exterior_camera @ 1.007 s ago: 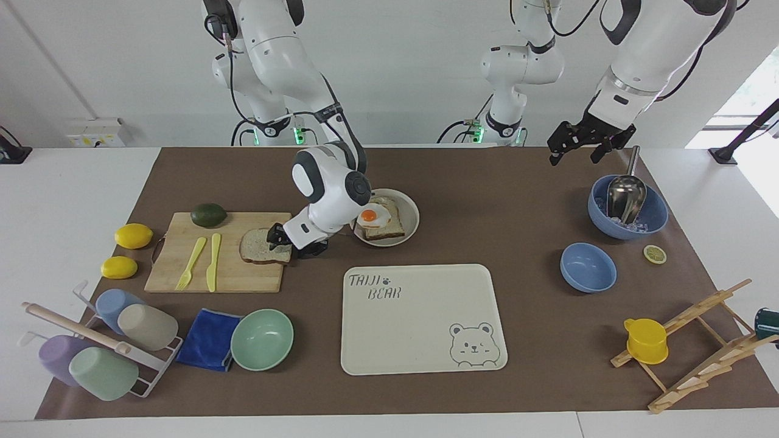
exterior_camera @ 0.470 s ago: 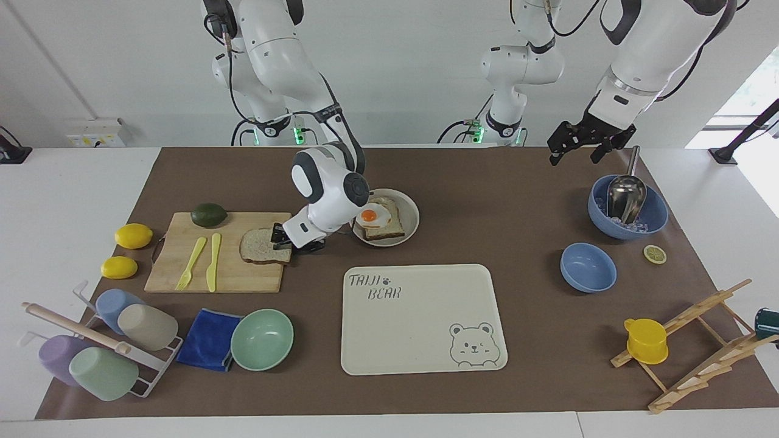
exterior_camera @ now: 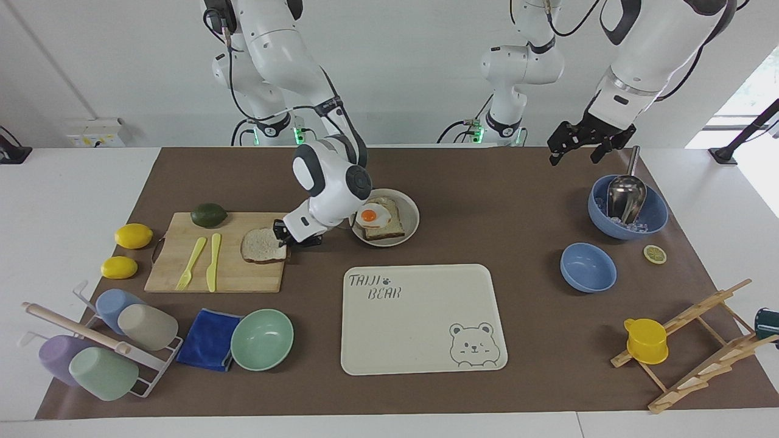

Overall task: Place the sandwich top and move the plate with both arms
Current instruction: 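Grasp the bread slice with the right gripper and lift it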

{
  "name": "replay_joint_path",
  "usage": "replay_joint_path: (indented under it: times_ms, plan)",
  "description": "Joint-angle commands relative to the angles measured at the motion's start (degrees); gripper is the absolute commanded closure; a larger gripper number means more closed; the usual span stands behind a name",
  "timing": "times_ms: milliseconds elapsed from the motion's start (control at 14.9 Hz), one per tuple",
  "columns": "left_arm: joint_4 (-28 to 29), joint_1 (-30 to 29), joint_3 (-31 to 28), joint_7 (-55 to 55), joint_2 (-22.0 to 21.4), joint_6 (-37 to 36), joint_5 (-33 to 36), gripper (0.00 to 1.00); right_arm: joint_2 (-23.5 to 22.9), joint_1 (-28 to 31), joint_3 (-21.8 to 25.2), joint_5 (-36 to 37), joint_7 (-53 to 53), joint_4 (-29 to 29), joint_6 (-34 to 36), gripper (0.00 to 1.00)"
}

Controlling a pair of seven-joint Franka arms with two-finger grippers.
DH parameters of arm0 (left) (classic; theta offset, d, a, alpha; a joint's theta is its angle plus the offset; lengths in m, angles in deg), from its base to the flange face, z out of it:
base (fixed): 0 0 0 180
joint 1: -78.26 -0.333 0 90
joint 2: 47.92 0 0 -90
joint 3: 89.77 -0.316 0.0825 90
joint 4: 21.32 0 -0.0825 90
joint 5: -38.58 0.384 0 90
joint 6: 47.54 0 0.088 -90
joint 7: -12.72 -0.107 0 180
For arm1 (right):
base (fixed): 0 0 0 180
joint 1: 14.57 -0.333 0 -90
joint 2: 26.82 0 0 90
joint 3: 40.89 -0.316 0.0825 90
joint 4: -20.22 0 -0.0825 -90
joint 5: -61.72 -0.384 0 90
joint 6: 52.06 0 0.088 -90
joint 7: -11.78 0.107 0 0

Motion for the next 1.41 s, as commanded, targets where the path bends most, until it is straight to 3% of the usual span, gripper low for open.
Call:
replay_joint_path:
  times_ms: [0,134,269,470,671,873,1141,1343]
  plan:
    - [0.17,-0.5,0.38,-0.45,-0.77,-0.74,0.86,0.0,-0.88,-0.9,-3.14,-0.62,-2.09,-10.18,12.46,1.0]
    - [0.26,-0.5,0.38,-0.45,-0.77,-0.74,0.86,0.0,0.25,-0.81,-4.72,-3.41,-4.21,-16.17,21.7,1.0]
    - [0.26,-0.5,0.38,-0.45,-0.77,-0.74,0.86,0.0,6.2,-1.08,-4.73,-7.2,-4.22,-16.11,26.03,1.0]
    - [0.17,-0.5,0.38,-0.45,-0.77,-0.74,0.86,0.0,9.12,-1.08,-7.45,-11.76,-5.18,-17.25,31.49,1.0]
    - [0.26,-0.5,0.38,-0.45,-0.77,-0.74,0.86,0.0,9.75,-4.75,-8.24,-12.66,-3.78,-17.87,31.15,1.0]
    - [0.17,-0.5,0.38,-0.45,-0.77,-0.74,0.86,0.0,9.93,-3.99,-8.16,-12.58,-2.81,-17.34,29.75,1.0]
    - [0.26,-0.5,0.38,-0.45,-0.77,-0.74,0.86,0.0,10.36,-4.32,-8.16,-12.32,-2.9,-13.92,23.42,1.0]
    - [0.17,-0.5,0.38,-0.45,-0.77,-0.74,0.86,0.0,7.65,-6.08,-8.24,-11.43,-2.81,-14.35,19.74,1.0]
